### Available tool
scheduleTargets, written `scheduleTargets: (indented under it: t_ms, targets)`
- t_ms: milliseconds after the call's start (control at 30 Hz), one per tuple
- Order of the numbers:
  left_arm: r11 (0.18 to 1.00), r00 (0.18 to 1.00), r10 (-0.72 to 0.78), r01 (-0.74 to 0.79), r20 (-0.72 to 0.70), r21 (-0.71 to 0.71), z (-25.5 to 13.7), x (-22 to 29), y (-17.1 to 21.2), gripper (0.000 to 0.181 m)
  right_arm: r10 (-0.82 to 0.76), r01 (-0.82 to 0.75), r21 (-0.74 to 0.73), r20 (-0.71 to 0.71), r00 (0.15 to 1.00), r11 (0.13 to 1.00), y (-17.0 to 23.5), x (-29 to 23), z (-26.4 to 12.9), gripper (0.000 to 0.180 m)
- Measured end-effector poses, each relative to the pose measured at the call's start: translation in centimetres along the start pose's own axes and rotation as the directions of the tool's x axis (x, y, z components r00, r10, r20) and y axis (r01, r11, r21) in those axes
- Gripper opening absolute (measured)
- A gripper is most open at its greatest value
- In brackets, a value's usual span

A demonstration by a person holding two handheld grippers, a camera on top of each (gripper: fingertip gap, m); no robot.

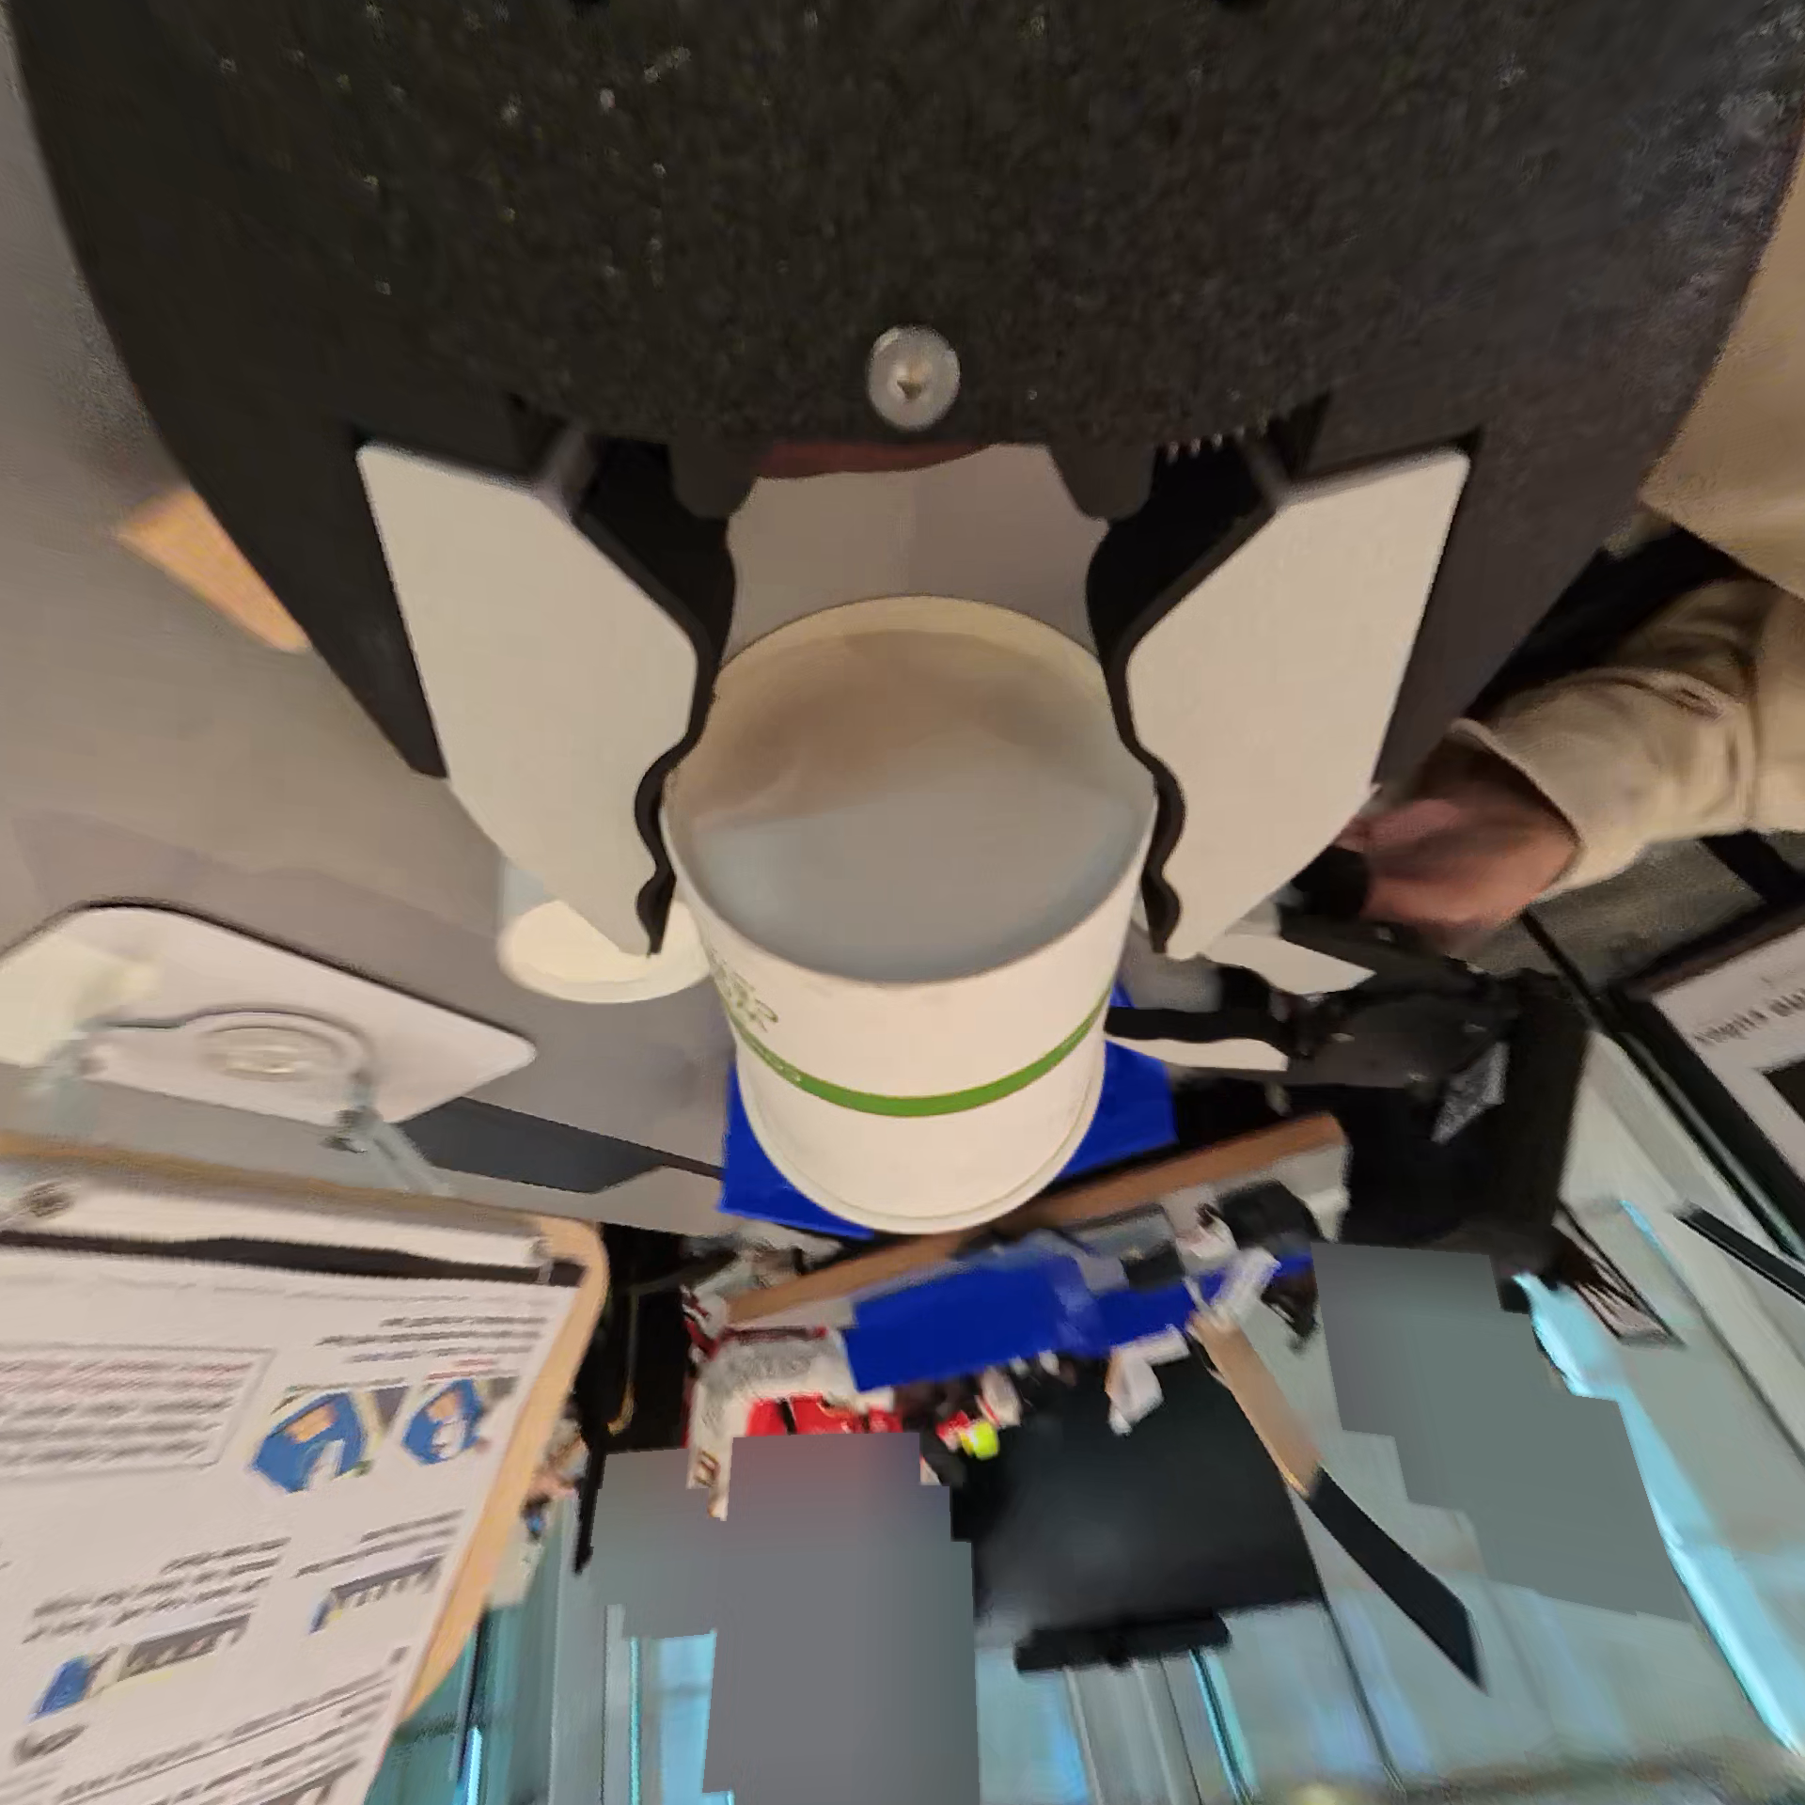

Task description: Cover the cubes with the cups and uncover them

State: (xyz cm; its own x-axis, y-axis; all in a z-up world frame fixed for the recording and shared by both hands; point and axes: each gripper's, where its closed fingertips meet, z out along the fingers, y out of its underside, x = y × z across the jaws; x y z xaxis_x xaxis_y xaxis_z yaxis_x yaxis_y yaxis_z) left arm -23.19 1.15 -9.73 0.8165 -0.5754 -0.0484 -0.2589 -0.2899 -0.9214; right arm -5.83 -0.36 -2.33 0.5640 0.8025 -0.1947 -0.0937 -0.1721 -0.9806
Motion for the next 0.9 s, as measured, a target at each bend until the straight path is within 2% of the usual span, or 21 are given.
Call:
scheduleTargets:
  t_ms: [100,167,267,367,467,633,800,900]
  targets:
    - [0.998,0.994,-0.053,0.054,-0.093,0.008,-0.6,1.2,-0.1,0.085,-0.135,0.106,-0.232,-0.113,0.984,0.967,-2.8,2.4,-2.9,0.091]
    - [0.998,0.991,-0.056,0.058,-0.119,0.018,-0.6,1.4,0.1,0.082,-0.268,0.181,-0.408,-0.168,0.949,0.895,-4.4,4.8,-4.8,0.091]
    - [1.0,0.989,-0.027,0.028,-0.145,0.01,0.0,2.1,0.9,0.079,-0.458,0.287,-0.689,-0.074,0.886,0.665,-3.6,8.8,-6.3,0.091]
    - [1.0,0.987,0.022,-0.024,-0.16,-0.012,0.3,3.2,1.4,0.079,-0.421,0.25,-0.845,0.033,0.907,0.472,-0.9,11.0,-5.9,0.092]
    - [0.997,0.987,0.079,-0.08,-0.142,0.0,0.0,3.7,1.4,0.077,-0.404,0.257,-0.919,0.122,0.907,0.3,1.9,12.7,-4.3,0.092]
    - [0.993,0.987,0.114,-0.114,-0.117,0.001,-0.6,3.5,1.2,0.076,-0.355,0.246,-0.962,0.191,0.915,0.117,5.7,14.2,-2.1,0.092]
    - [0.999,0.988,0.033,-0.037,-0.148,-0.024,-0.6,2.9,1.3,0.076,-0.321,0.234,-0.971,0.206,0.924,0.051,7.5,14.5,-1.3,0.092]
    - [0.998,0.989,0.043,-0.049,-0.144,-0.035,-0.5,2.8,1.5,0.076,-0.319,0.239,-0.97,0.217,0.922,0.031,8.3,14.5,-1.1,0.092]
